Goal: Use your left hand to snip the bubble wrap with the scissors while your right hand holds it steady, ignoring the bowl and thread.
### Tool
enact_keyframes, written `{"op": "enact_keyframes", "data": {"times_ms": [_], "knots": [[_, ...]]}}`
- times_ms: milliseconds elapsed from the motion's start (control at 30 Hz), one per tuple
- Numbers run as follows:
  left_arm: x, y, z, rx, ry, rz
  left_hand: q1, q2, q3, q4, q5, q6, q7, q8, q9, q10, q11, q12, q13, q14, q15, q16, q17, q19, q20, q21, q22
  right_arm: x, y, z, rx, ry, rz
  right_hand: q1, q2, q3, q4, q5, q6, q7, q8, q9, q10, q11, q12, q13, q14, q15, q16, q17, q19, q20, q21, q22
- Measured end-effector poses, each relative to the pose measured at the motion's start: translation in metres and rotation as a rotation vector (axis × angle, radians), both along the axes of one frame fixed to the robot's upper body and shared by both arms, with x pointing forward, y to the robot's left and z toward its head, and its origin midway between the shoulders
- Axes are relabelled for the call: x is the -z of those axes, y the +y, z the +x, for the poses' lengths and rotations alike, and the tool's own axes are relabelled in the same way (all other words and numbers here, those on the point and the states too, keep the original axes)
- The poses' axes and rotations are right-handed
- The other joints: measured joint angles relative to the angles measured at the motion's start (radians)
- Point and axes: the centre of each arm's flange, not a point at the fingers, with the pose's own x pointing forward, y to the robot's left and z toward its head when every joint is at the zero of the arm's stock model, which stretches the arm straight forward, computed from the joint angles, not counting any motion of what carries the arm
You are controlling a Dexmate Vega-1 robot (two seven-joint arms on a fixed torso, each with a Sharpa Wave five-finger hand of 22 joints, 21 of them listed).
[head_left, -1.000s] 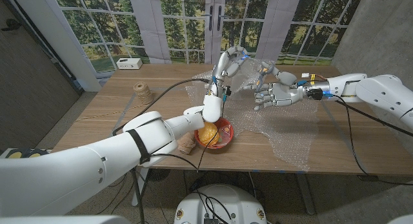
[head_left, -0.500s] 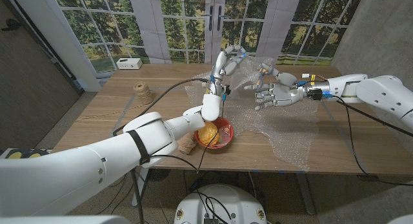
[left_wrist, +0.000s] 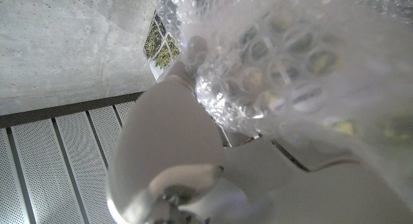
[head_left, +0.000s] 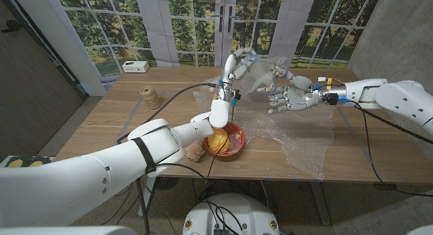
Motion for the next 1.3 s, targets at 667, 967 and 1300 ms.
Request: {"op": "enact_keyframes", "data": {"times_ms": [667,967,1300], "knots": [[0.004,0.005,-0.005,0.0,-0.036,-0.002,0.001,0.001,0.0,0.0,0.0,0.0,0.0,0.0,-0.013,-0.005,0.005,0.0,0.003,-0.002,0.002,0.0,-0.007,0.0,0.0,-0.007,0.005,-0.004,-0.009,0.007,0.07,-0.004,0.068,0.177,0.056,0.061,-0.076,-0.007,0.093,-0.014,0.001,0.001,0.029,-0.022,0.026,0.001,0.041,-0.013,0.04,0.028,0.006,-0.037,0.016,0.019],[0.004,0.003,-0.006,-0.003,-0.051,0.013,0.001,0.001,0.0,0.0,0.0,-0.005,0.005,0.0,-0.014,-0.005,0.005,0.0,0.003,-0.002,0.002,0.0,-0.006,0.0,0.0,-0.011,0.003,-0.005,-0.014,0.01,0.119,-0.005,0.098,0.261,0.095,0.099,-0.122,-0.026,0.167,-0.034,0.002,0.005,0.065,-0.039,0.052,0.006,0.069,-0.019,0.049,0.06,0.014,-0.068,0.046,0.042],[0.004,0.003,-0.007,-0.017,-0.067,0.021,0.001,0.001,0.0,0.0,0.0,0.0,0.01,0.004,-0.018,-0.002,0.009,0.0,0.003,-0.004,0.003,0.004,-0.012,0.0,0.0,-0.015,0.005,-0.005,-0.017,0.012,0.168,0.006,0.116,0.421,0.116,0.279,-0.172,-0.063,0.27,-0.075,0.017,0.025,0.077,-0.037,0.084,0.019,0.104,-0.028,0.049,0.115,-0.016,-0.123,0.106,0.078]]}}
